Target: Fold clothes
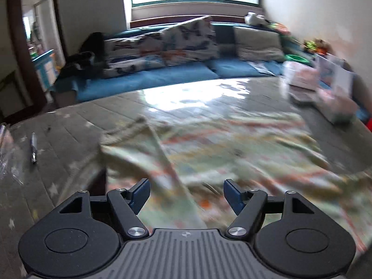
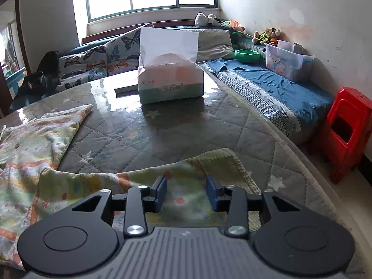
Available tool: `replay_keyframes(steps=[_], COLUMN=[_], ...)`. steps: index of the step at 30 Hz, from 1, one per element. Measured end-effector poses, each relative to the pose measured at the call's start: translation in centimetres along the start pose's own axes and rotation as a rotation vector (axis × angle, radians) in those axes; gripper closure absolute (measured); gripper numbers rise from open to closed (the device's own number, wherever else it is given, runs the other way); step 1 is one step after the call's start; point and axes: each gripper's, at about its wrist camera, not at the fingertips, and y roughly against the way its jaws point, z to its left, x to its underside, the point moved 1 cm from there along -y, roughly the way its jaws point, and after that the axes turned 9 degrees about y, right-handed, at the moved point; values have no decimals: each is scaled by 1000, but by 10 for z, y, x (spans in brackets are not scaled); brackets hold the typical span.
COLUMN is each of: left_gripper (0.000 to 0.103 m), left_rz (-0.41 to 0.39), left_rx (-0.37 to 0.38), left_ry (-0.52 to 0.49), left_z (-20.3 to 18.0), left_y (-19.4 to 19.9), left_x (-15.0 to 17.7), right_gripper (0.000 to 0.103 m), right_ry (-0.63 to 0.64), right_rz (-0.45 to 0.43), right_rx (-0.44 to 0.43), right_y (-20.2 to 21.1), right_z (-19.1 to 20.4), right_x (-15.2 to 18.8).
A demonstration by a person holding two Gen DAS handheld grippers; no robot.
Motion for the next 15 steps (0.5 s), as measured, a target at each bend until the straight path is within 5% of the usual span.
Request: replay_keyframes(steps=[15], left_gripper=[40], left_rz=[26], left_rx=[-123], left_ry=[88], left_z=[24], left_y=[-109], left_x=[-51], right_gripper=[55], right_ry=[-3], right_rz=[4], right_rx=[-3], right_y=[-5], right_z=[3], right_x=[-4])
